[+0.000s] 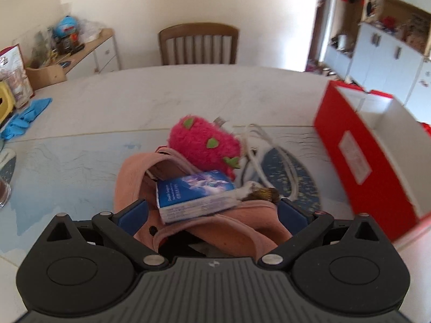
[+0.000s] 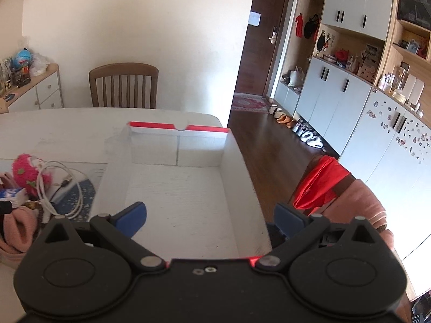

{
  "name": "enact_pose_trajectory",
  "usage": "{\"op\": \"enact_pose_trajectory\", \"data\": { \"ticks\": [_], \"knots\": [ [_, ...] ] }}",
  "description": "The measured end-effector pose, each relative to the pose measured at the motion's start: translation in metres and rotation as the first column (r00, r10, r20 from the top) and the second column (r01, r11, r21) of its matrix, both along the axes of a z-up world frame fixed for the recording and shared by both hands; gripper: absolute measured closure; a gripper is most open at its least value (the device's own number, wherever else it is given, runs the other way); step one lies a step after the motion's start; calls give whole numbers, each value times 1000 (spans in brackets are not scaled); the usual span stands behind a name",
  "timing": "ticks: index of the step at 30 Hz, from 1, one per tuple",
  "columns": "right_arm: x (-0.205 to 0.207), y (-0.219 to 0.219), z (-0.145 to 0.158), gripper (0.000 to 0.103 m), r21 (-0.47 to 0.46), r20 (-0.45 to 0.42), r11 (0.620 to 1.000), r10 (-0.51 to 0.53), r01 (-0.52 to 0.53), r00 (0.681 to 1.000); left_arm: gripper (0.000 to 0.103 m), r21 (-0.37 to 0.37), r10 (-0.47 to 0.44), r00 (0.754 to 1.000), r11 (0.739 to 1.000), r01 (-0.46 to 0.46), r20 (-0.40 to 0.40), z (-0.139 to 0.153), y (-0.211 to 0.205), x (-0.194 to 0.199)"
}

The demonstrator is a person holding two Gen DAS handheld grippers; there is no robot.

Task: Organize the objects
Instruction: 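Move the left gripper over the blue-and-white box on the pile, then close the left gripper on the blue-and-white box and lift it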

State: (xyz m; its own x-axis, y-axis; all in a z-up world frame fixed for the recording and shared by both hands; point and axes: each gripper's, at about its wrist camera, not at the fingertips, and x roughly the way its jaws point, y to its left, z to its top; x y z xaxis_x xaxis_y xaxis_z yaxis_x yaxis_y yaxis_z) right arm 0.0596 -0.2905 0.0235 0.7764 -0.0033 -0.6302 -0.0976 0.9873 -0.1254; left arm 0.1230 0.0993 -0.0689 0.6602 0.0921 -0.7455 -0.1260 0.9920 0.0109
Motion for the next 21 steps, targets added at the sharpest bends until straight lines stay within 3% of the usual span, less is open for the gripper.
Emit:
{"op": "enact_pose_trajectory", "data": {
  "ticks": [10,17,21],
  "knots": [
    [37,-29,-24,3,-46,-64,999,11,-14,998,1,10,152,985,988,-151,-78,-23,6,37],
    [66,-48,-44,22,-45,-151,999,4,-11,988,4,8,217,973,976,-217,-85,-27,10,43],
    [75,-56,-53,33,-43,-189,999,9,-18,982,15,-6,238,967,971,-240,-93,-30,11,43]
  ]
}}
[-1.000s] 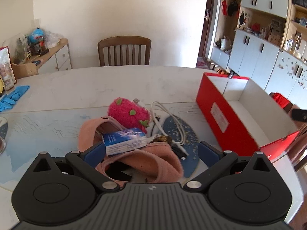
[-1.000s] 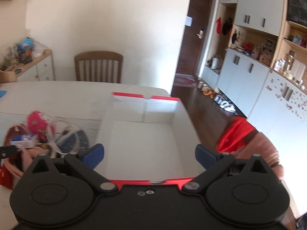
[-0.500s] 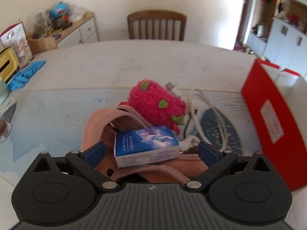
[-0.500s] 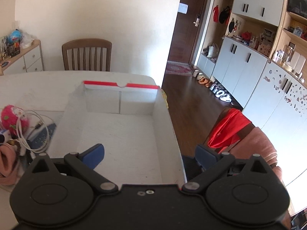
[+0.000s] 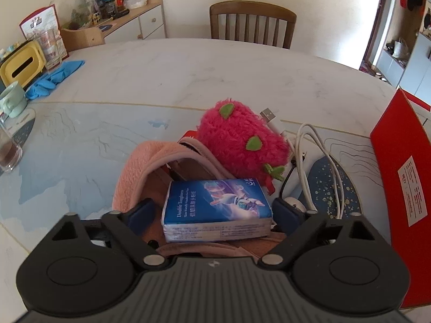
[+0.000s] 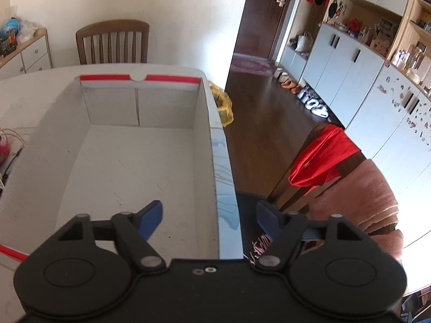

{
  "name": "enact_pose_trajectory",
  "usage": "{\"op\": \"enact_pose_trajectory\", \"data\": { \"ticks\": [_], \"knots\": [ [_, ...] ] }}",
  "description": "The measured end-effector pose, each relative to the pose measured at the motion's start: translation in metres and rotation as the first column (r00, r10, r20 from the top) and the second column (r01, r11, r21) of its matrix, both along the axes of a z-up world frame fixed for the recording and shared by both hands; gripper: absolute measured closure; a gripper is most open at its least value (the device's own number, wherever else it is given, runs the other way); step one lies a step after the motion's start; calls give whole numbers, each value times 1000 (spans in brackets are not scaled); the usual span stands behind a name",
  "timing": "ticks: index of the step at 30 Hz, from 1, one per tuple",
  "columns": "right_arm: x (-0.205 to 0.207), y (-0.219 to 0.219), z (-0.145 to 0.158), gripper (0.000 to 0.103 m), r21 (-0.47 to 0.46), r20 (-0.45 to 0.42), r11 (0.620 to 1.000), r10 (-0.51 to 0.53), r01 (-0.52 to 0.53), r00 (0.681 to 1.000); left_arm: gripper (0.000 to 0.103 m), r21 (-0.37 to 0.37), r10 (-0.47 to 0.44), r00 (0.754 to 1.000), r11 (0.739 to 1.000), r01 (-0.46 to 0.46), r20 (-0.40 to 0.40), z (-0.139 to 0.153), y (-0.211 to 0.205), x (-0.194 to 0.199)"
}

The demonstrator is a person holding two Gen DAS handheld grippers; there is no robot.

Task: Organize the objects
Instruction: 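Close the left gripper on the blue-and-white box and lift it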

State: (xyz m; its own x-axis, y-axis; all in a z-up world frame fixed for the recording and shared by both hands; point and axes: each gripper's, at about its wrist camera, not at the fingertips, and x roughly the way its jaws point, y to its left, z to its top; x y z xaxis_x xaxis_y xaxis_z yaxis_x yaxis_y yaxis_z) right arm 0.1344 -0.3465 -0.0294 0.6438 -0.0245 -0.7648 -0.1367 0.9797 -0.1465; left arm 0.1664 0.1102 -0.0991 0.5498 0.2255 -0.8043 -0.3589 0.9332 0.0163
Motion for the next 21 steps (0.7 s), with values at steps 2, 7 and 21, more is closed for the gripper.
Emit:
{"op": "enact_pose_trajectory", "data": {
  "ticks": [2,7,21],
  "knots": [
    [4,-3,-3,38,12,-17,1000,0,0,1000,19,-3,11,1000,1000,-11,-1,-1,0,-1],
    [7,-9,-7,54,18,-35,1000,17,-17,999,26,-6,23,1000,1000,-23,12,0,-3,-4],
    [14,-8,-15,98,22,-66,998,68,-67,995,27,14,30,998,999,-31,50,16,-6,-13]
  ]
}}
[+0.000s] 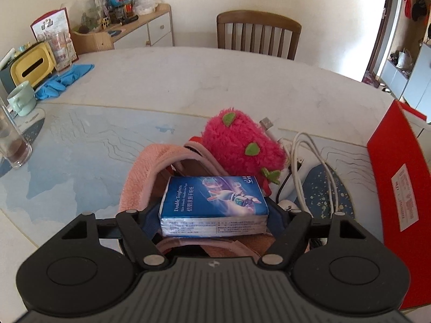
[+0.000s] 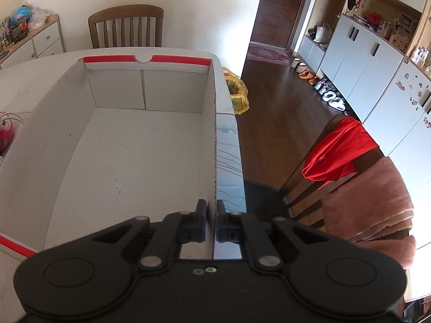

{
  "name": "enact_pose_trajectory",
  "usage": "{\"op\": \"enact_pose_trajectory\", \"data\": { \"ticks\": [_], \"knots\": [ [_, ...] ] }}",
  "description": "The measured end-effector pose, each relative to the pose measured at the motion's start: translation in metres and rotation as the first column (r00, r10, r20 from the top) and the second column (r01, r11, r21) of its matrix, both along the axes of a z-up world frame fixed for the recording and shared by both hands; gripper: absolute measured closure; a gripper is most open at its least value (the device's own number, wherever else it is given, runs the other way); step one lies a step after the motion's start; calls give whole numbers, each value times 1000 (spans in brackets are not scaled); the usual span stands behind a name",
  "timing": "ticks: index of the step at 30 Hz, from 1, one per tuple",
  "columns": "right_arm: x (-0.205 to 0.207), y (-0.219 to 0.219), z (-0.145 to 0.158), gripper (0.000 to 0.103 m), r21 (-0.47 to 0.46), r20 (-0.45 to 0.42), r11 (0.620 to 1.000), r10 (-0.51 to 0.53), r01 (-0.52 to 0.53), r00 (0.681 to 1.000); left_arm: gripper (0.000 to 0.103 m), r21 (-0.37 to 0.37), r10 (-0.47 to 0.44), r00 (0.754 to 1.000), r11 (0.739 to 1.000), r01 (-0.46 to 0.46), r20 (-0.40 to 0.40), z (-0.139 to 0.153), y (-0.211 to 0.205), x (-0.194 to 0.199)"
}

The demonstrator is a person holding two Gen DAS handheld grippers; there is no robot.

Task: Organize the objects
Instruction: 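Close the left gripper on the blue-and-white box and lift it, then carry the box with the left gripper into the cardboard box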

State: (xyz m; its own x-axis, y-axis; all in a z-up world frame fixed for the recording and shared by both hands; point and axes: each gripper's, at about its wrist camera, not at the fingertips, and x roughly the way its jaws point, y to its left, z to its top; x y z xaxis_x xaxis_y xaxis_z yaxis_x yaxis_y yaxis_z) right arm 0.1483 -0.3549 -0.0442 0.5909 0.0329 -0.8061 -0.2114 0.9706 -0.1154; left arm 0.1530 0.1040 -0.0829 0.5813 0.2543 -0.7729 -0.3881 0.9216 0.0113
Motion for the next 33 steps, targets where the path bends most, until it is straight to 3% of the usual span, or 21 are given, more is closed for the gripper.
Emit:
{"op": "enact_pose_trajectory", "data": {
  "ticks": [10,17,22,33],
  "knots": [
    [0,-3,-1,99,15,-2,1000,-5,5,1000,27,-41,-74,996,996,76,54,33,-13,-21],
    [0,-2,0,99,17,-1,1000,-6,6,1000,27,-89,-196,976,975,204,97,61,-46,-20],
    [1,-3,0,99,24,-4,1000,-11,11,1000,27,-109,-317,939,937,331,133,77,-82,-8],
    [-1,0,-1,100,32,-5,999,16,-16,1000,27,-94,-545,827,824,559,135,94,-174,34]
  ]
}}
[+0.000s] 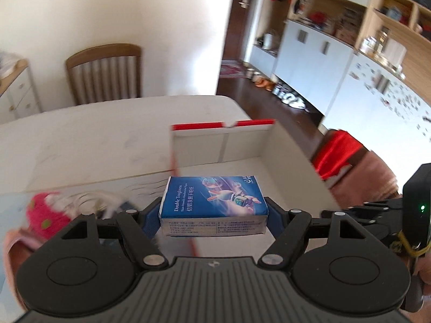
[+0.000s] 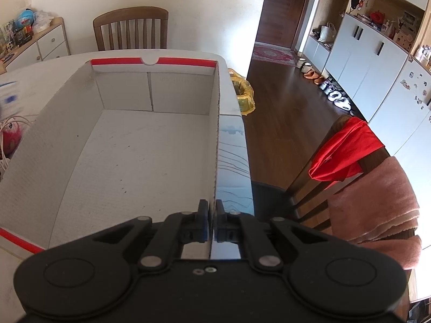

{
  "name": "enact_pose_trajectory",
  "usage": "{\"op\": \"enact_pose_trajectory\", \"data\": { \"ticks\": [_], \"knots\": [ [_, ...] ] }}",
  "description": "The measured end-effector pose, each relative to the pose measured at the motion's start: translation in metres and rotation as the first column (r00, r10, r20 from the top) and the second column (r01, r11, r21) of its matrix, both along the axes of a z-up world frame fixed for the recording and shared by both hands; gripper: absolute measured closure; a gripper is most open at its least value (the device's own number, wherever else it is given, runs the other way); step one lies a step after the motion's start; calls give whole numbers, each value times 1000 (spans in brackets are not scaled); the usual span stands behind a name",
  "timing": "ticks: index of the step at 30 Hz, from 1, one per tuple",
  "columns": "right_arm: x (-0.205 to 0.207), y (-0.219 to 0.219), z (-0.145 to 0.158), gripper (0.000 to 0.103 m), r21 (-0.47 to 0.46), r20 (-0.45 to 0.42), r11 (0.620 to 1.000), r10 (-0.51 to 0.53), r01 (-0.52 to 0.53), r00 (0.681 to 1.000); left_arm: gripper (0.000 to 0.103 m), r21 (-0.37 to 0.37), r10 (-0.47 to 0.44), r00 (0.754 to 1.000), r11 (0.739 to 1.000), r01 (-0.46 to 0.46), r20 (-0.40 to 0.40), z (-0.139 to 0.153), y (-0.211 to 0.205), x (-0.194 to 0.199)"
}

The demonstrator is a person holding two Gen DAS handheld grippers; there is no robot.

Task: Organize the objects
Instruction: 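Carry the box with the left gripper into the cardboard box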

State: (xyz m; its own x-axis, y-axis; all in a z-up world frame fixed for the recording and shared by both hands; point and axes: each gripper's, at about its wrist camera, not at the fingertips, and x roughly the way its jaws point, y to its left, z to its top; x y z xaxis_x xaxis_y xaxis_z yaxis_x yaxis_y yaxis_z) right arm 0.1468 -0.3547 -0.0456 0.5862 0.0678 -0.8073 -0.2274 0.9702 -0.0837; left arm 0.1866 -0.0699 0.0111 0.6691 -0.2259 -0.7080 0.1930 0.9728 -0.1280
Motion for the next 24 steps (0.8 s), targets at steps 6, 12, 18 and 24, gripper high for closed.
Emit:
{"op": "enact_pose_trajectory", "data": {
  "ticks": [6,12,18,24],
  "knots": [
    [0,0,0,100,7,-1,1000,11,-11,1000,27,51,-81,996,995,83,-42,-13,-44,29],
    [0,-2,0,100,11,-2,1000,29,-29,1000,27,98,-84,991,991,94,-101,-40,-76,52],
    [1,-3,-2,100,6,-3,999,49,-49,999,27,149,-41,982,986,69,-182,-69,-91,76],
    [2,-4,-3,100,13,-10,998,59,-59,998,27,178,-2,959,983,55,-282,-99,-98,90]
  ]
}}
